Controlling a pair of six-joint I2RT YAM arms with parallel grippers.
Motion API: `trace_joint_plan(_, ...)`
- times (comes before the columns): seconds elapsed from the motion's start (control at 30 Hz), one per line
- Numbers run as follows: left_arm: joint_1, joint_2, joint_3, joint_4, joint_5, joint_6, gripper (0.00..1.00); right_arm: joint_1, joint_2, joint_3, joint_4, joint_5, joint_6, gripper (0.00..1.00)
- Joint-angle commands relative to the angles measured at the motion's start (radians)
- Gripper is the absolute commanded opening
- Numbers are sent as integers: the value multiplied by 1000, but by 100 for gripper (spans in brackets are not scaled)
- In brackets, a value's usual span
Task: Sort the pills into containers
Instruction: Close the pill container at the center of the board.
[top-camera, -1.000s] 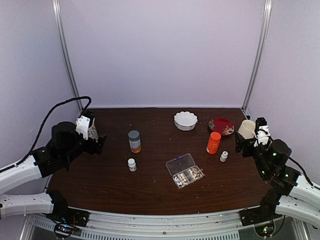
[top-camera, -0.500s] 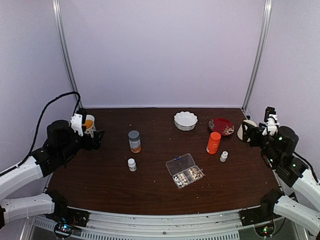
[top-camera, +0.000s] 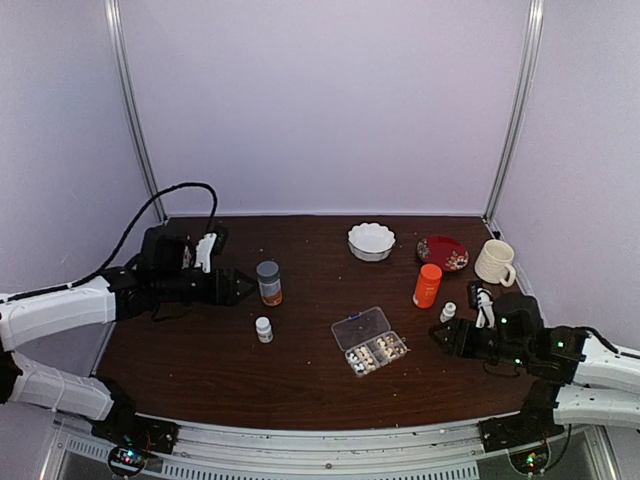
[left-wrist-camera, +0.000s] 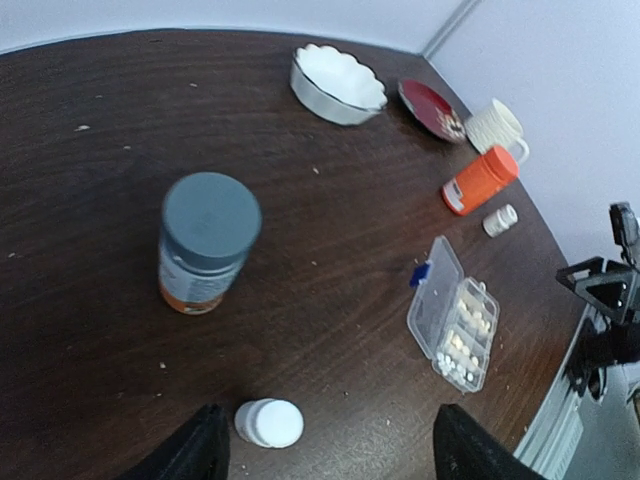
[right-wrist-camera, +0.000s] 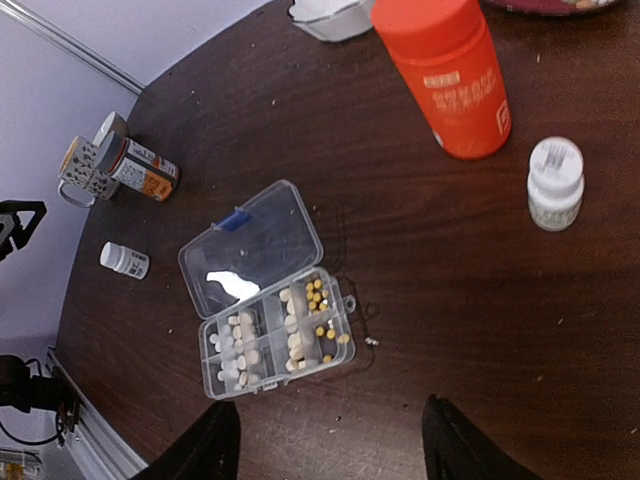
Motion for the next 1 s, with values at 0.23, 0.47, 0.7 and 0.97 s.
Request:
trace_joint_plan(0.23,-221,323,239,13,-1,82,46,263,259,-61,283,80,260,24)
trace_joint_plan(0.47,-246,562,419,-54,30,127,24,333,422,-59,433,105,320,0)
trace_joint_plan(0.7,-266,758,620,-181,19,186,0,349,506,-87,507,128,351,0)
trace_joint_plan(0.97,-283,917,762,-248,48,222,0,349,574,-92,528,160,345,0)
